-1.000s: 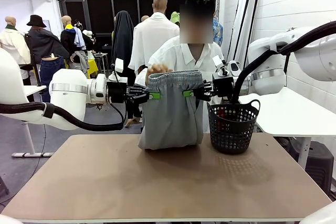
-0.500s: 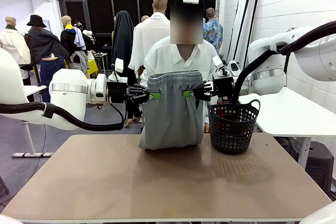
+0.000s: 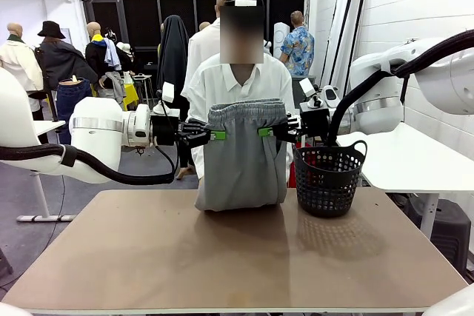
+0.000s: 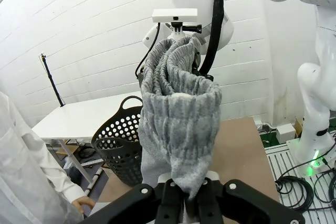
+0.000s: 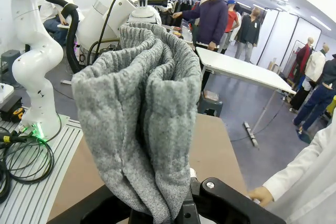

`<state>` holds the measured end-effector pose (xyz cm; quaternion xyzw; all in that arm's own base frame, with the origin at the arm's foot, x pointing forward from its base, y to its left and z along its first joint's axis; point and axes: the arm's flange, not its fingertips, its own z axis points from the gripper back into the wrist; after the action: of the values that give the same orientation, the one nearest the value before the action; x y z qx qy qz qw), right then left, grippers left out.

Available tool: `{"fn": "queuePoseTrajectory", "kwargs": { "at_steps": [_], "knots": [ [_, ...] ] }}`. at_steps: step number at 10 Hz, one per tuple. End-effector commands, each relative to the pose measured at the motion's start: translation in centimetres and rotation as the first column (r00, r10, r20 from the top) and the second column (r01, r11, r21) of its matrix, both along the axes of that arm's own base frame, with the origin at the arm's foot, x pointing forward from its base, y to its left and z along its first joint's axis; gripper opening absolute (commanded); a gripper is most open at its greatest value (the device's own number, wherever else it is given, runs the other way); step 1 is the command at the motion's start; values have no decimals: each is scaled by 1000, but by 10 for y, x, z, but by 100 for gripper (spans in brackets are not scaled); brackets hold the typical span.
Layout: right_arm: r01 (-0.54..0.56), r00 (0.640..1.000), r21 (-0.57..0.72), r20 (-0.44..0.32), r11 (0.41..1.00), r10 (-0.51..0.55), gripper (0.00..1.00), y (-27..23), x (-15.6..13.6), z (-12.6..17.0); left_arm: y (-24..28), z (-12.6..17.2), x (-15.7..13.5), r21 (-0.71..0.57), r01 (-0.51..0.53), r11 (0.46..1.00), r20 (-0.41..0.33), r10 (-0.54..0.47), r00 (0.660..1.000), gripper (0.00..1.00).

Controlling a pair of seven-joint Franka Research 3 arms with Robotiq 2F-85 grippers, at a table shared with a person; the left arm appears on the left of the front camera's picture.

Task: Fold the training pants.
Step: Release the ends of the Training pants and then grab the overlapped ends.

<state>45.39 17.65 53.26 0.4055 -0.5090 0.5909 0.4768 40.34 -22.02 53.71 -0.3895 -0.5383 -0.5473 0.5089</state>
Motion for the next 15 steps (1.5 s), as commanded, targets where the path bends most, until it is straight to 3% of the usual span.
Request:
{"fn": "queuePoseTrajectory", "kwargs": {
  "at_steps": [1, 15],
  "knots": [
    [-11, 1000, 6, -2, 1000, 11, 0, 1, -1, 1, -2, -1, -4, -21, -12, 1000, 21, 12, 1000, 0],
    [-11, 1000, 6, -2, 1000, 11, 0, 1, -1, 1, -2, -1, -4, -21, -12, 1000, 21, 12, 1000, 0]
  ]
}}
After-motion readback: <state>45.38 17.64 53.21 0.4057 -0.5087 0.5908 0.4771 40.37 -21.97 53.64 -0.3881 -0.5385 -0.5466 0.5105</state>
